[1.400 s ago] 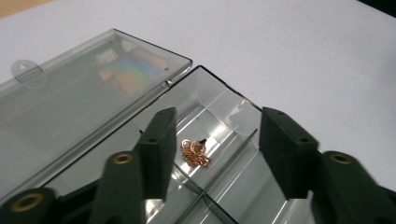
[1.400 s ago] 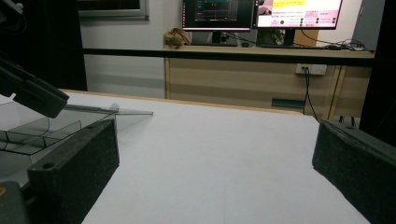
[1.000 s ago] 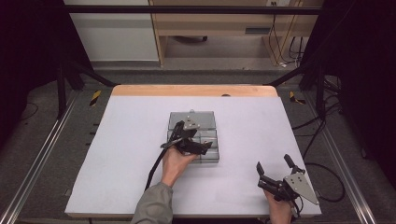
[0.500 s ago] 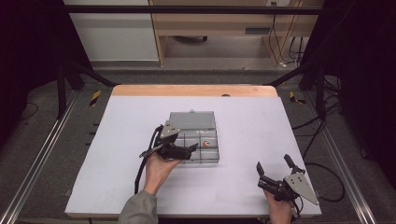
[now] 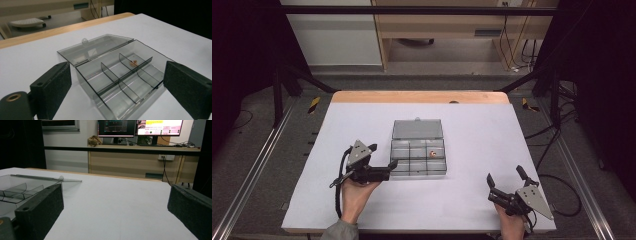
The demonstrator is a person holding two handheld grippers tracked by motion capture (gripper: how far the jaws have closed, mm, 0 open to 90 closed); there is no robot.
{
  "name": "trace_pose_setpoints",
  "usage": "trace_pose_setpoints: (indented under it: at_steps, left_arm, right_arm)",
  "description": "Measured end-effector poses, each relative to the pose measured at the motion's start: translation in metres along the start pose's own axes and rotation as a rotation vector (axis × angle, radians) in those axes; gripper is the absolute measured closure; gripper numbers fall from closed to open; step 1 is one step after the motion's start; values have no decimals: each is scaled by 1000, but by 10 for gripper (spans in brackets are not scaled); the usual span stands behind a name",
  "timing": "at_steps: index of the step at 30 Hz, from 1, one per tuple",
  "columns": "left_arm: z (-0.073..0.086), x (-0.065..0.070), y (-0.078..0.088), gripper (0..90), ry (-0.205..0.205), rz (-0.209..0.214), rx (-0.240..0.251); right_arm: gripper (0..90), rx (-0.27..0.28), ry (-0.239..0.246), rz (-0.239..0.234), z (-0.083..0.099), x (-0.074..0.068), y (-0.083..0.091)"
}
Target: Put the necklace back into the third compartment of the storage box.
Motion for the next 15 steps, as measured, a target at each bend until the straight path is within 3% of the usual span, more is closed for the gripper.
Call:
trace_pose_setpoints:
  at_steps: [7,10,15]
  left_arm:
    - [4,-15,28,78,0,-51,48]
    - [10,-28,47,78,24,-97,93]
    - [20,-38,61,77,29,-130,117]
  right_arm:
    - [9,-1,0,0,0,0,0]
    - [8,0,0,1,0,0,0]
    - [8,-1,-1,0,0,0,0]
Point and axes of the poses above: each handheld gripper's, and its own axes: y roughly backward along the jaws, z roughly out of its underside, x roughly to its right, the point moved 9 cm from there along -y, roughly forward along the jaws, and after that the axes turned 15 degrees about x, right-handed, at the moved point
